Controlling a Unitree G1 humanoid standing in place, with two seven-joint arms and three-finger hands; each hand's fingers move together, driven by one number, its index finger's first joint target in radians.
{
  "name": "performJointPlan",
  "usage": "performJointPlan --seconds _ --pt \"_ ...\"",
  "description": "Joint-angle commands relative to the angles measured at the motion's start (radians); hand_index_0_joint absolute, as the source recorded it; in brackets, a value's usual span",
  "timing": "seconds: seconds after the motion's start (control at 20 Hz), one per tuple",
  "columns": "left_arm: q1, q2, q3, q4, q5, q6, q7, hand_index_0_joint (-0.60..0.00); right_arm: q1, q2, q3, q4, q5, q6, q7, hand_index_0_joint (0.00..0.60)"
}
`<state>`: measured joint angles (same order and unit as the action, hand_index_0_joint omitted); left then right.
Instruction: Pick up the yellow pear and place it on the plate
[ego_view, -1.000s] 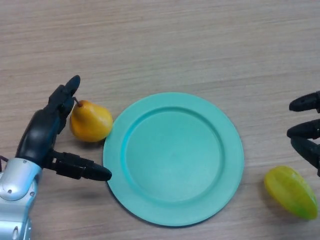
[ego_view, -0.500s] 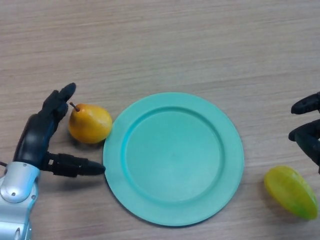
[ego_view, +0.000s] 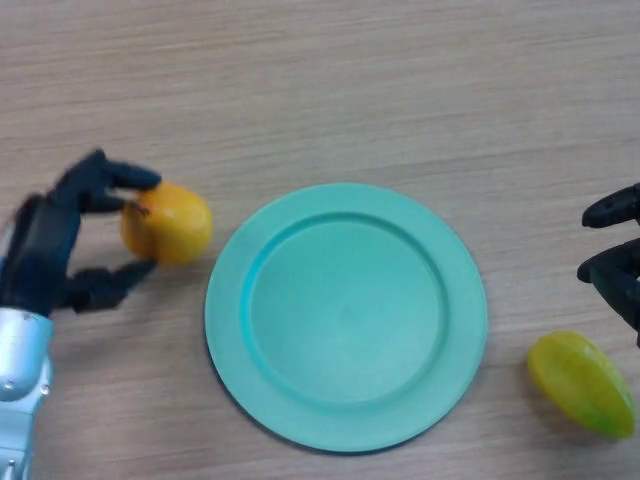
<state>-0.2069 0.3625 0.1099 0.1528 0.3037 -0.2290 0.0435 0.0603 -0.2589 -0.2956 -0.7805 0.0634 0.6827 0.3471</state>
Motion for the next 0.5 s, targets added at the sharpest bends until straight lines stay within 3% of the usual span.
performJointPlan --seconds 0.05,0.15,0.25,0.35,0.5 --pt "-0.008 0.027 0.085 -0.158 -0.031 -0.083 0.055 -0.6 -0.019 -0.02 -0.057 -0.058 -0.01 -0.092 -0.033 0.6" --pt "0.021 -0.005 0.057 -0.284 -0.052 -0.029 -0.003 -0.6 -0.021 -0.021 -0.055 -0.055 -0.011 -0.094 -0.036 0.6" --pt "0.086 -0.063 -0.006 -0.436 -0.132 0.101 -0.13 -0.6 -0.023 -0.023 -0.056 -0.058 -0.011 -0.083 -0.033 0.6" --pt "0.135 -0.095 -0.069 -0.498 -0.124 0.192 -0.223 -0.6 -0.026 -0.026 -0.058 -0.066 -0.007 -0.06 -0.03 0.6" --pt "0.153 -0.123 -0.116 -0.429 -0.034 0.124 -0.19 -0.6 -0.019 -0.022 -0.072 -0.069 0.002 -0.07 -0.021 0.6"
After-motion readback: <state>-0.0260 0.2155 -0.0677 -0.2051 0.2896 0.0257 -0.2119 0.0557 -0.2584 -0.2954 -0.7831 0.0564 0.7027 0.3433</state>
